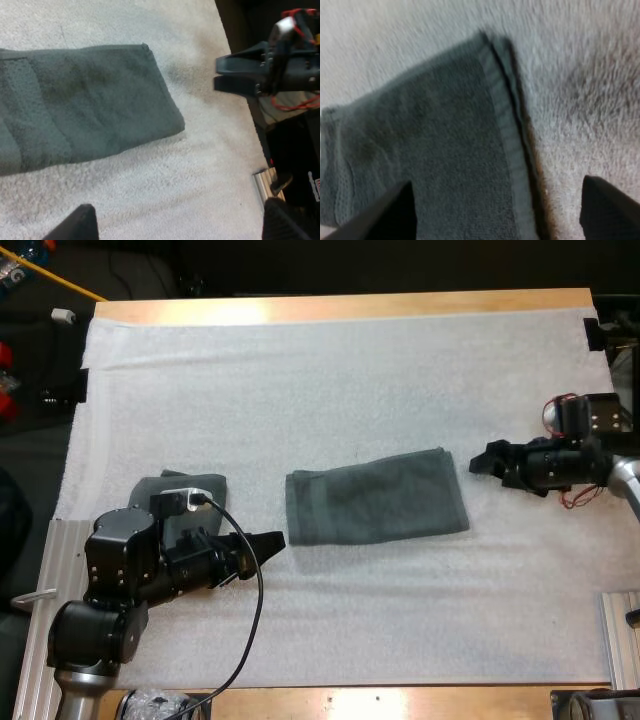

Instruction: Pick towel from pile, fold and stack

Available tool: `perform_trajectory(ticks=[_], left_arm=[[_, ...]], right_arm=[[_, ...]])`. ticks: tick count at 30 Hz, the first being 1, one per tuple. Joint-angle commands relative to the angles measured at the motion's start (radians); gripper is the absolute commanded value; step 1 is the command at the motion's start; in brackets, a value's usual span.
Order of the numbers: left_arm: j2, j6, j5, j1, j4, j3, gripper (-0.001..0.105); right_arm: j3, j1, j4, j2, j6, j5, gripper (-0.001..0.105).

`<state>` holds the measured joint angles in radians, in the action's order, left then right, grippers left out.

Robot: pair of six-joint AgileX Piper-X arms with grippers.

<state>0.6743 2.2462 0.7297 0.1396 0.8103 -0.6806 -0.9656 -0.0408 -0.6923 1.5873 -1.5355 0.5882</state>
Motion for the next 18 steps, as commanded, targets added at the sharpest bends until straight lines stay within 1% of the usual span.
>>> perform_trajectory(ticks=[1, 10, 14, 18], left_arm=[[-0.003, -0.001, 0.008, 0.005, 0.002, -0.006, 0.065], [-0.003, -0.001, 0.006, 0.005, 0.007, -0.004, 0.065], [-0.003, -0.001, 0.006, 0.005, 0.011, -0.004, 0.065], [-0.003, -0.004, 0.006, 0.005, 0.042, -0.004, 0.065]], right_arm=[[-0.008, 0.001, 0.007, 0.007, -0.017, 0.03, 0.067], [-0.008, -0.061, 0.056, 0.123, -0.013, 0.031, 0.067], [-0.008, -0.114, 0.082, 0.161, -0.008, 0.021, 0.067], [-0.008, -0.165, 0.093, 0.179, -0.001, 0.019, 0.067]])
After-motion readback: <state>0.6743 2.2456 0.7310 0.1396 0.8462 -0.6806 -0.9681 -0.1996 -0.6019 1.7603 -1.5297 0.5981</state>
